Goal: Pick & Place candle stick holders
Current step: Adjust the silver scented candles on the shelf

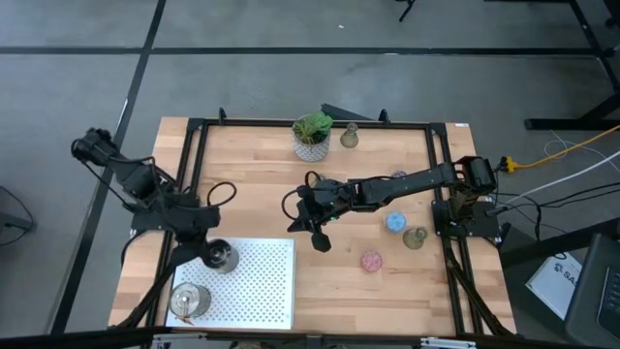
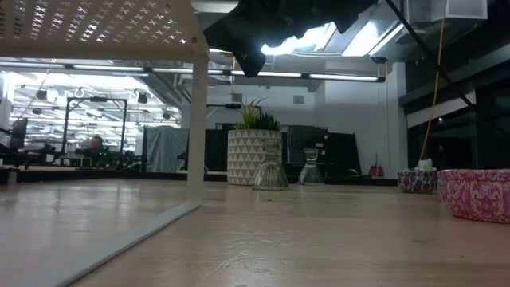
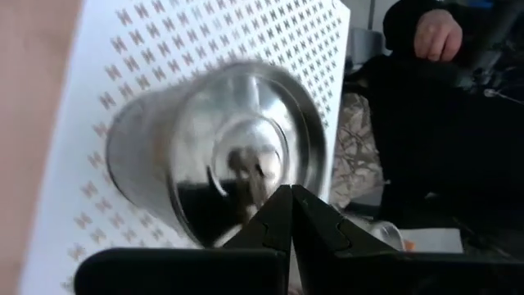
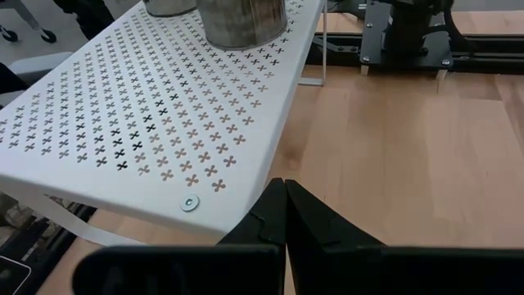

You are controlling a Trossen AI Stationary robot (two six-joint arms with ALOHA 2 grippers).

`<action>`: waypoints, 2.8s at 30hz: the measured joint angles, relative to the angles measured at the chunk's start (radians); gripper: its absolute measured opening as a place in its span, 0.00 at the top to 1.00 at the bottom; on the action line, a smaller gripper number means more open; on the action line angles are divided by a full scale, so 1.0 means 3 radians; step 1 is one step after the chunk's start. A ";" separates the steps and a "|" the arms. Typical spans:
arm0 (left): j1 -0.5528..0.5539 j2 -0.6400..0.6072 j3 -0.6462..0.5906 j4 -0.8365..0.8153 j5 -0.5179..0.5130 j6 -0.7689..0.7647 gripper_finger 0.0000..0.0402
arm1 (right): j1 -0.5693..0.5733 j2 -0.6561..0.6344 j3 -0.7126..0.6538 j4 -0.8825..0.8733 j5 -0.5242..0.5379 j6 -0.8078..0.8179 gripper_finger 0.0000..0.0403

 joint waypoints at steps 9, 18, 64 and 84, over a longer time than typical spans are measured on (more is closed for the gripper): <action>-0.0286 -0.0199 0.0001 -0.0224 -0.0094 -0.0719 0.99 | 0.0001 0.0000 0.0000 0.0001 -0.0001 -0.0001 1.00; -0.0499 -0.0432 0.0001 -0.0127 -0.0407 -0.0663 0.99 | 0.0003 0.0000 0.0000 0.0001 -0.0002 -0.0038 1.00; 0.0840 0.0672 0.0008 0.0047 0.1129 0.0907 0.99 | 0.0001 0.0001 0.0000 0.0249 -0.0030 0.0028 1.00; 0.0617 0.0167 0.0008 -0.0199 0.0504 0.0986 0.99 | 0.0003 0.0001 0.0000 0.0245 -0.0035 0.0028 1.00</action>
